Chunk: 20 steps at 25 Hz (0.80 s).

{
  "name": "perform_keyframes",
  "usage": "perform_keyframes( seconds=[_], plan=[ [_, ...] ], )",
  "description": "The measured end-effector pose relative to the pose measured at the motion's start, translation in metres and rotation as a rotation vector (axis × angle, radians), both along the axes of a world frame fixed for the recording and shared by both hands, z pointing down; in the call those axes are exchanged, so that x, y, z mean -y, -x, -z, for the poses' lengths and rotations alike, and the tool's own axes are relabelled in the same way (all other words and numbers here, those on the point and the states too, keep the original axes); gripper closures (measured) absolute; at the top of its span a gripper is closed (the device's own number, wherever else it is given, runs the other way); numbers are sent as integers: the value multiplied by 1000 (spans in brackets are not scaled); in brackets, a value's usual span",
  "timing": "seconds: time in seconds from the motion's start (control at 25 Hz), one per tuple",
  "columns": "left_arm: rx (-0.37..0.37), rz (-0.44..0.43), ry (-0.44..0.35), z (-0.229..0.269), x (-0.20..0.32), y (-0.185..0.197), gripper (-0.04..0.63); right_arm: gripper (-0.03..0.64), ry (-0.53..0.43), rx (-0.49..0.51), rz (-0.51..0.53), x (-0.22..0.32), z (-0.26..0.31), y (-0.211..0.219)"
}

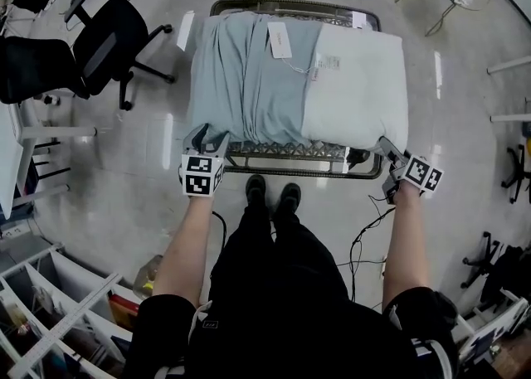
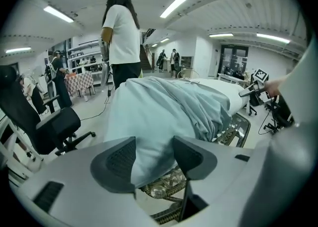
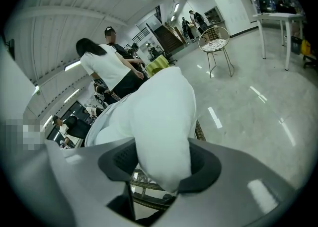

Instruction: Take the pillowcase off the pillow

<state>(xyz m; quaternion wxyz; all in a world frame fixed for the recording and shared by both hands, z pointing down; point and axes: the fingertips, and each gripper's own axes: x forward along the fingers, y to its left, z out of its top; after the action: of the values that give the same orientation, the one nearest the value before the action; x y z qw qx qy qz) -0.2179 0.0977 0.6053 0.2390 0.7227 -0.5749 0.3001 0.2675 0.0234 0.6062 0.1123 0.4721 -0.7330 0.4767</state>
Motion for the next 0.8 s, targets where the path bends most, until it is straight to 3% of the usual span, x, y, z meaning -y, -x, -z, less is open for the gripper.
perform_keyframes(
  seconds=[0.16, 0.36, 0.44, 0.8],
  plan=[
    [-17, 12, 4, -7, 8, 1, 379, 393, -4, -22, -58, 0, -2, -1],
    [-21, -6, -10, 2, 2, 12, 541, 413, -42, -10, -146, 5, 10, -6],
    [-45, -7, -12, 4, -2, 16, 575, 414, -50, -8, -155, 7, 16, -9],
    [-106, 43, 37, 0, -10, 48, 586, 413, -45, 3, -105, 17, 20, -14]
  ],
)
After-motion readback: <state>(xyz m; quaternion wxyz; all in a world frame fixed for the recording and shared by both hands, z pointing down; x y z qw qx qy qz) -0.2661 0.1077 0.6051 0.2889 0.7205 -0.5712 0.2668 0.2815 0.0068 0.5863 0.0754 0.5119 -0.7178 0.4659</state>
